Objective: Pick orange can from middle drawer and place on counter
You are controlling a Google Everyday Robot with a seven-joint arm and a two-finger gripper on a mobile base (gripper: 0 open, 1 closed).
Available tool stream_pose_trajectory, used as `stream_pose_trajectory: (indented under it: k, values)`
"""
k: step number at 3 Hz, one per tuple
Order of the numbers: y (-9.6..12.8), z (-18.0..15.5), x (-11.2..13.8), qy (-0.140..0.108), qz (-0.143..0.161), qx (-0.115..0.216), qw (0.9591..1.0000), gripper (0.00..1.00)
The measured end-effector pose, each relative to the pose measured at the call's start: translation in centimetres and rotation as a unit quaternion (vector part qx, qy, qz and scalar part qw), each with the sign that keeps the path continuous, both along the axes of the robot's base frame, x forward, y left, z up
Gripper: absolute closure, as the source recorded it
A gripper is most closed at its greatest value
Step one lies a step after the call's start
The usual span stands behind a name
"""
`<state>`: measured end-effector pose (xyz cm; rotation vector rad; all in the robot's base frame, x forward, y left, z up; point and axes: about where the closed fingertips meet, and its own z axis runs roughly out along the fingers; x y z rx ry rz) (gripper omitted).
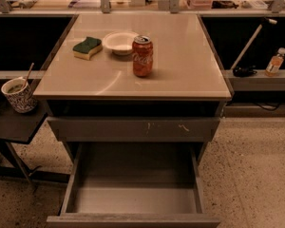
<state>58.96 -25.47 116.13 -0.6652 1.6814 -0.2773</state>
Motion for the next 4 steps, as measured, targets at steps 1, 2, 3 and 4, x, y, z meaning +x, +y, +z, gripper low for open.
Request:
stream_pose_trajectory:
  k: [1, 2, 3, 4]
  values:
    - [-0.6, -2.2, 3.1, 0.018, -0.009, 0.010, 0.9997, 1.00]
    - [0.4, -4.9, 7.9, 0.043, -0.005, 0.027, 0.9987, 1.00]
    - [1.0, -8.6, 11.9, 0.090, -0.001, 0.041, 0.9951, 1.00]
    - [2.0, -12.7, 12.2, 0.157, 0.016, 0.048, 0.9863, 1.00]
